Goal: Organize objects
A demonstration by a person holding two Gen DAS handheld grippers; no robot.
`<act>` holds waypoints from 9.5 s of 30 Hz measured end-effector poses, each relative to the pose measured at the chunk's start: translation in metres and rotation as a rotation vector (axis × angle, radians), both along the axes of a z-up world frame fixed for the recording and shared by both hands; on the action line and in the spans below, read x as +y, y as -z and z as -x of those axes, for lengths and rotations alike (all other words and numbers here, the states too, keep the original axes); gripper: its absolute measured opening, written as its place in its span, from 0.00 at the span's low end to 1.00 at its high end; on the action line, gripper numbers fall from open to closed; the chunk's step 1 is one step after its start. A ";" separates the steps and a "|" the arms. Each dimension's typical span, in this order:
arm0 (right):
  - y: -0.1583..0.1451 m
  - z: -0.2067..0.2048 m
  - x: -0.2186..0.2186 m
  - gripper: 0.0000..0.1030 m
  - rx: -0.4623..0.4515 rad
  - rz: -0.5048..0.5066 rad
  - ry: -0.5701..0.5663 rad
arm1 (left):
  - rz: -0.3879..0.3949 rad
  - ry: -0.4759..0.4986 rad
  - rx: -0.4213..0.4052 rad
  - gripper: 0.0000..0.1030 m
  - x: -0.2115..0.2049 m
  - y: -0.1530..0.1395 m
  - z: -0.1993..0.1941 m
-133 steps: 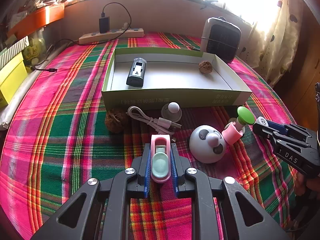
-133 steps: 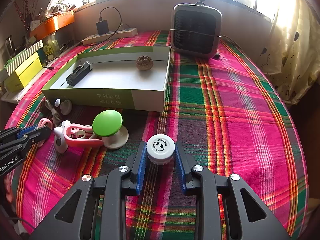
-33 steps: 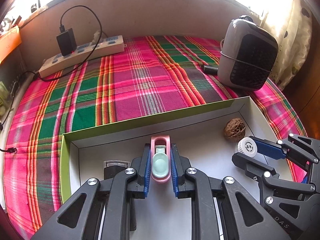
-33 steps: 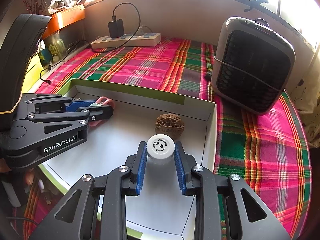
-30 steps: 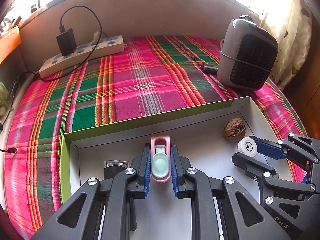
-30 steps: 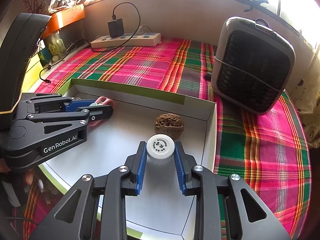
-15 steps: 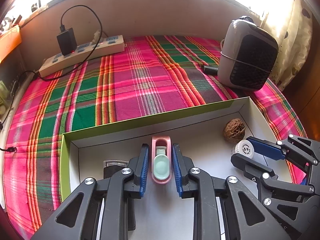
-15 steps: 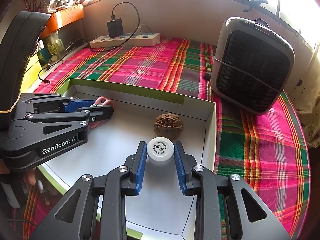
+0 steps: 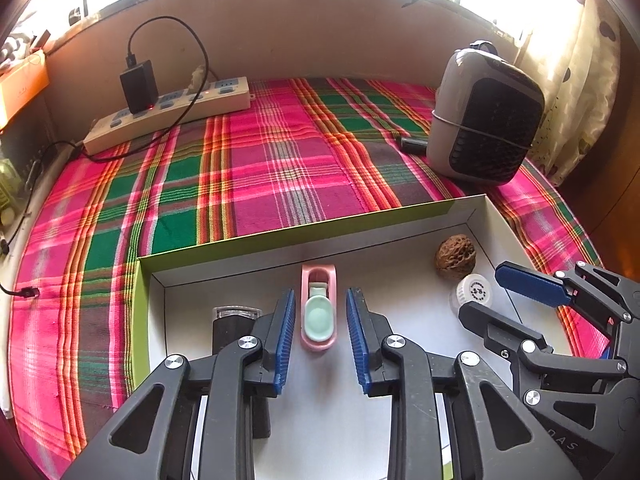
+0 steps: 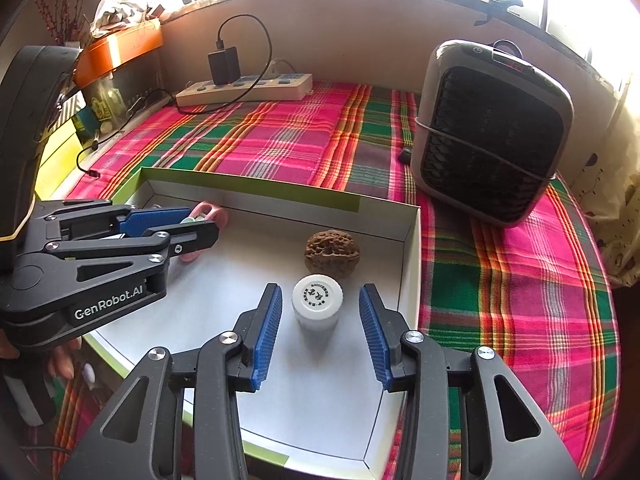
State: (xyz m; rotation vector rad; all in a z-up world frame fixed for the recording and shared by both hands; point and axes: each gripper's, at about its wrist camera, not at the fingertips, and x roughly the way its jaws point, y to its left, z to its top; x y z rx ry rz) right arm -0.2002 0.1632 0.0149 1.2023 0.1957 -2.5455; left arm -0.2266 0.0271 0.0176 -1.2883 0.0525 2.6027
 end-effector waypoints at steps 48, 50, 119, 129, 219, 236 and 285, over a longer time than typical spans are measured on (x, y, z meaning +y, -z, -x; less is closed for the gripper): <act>-0.022 -0.115 0.043 0.43 0.086 0.079 0.102 | -0.233 -0.205 -0.034 0.32 -0.089 0.004 -0.136; -0.021 -0.117 0.043 0.43 0.086 0.075 0.100 | -0.260 -0.211 -0.046 0.33 -0.087 0.004 -0.135; 0.002 -0.115 0.011 0.43 0.023 0.061 0.022 | -0.180 -0.288 -0.037 0.28 -0.100 0.015 -0.129; 0.000 -0.115 0.016 0.43 0.019 0.064 0.041 | -0.179 -0.289 -0.034 0.28 -0.100 0.015 -0.129; -0.024 -0.037 0.019 0.34 0.068 0.131 0.028 | -0.107 -0.190 0.010 0.28 -0.068 -0.009 -0.071; -0.007 -0.027 0.014 0.34 0.022 0.099 0.005 | -0.110 -0.163 -0.018 0.28 -0.057 -0.001 -0.064; 0.000 -0.029 0.011 0.34 0.061 0.042 0.016 | -0.036 -0.163 -0.019 0.28 -0.049 0.006 -0.054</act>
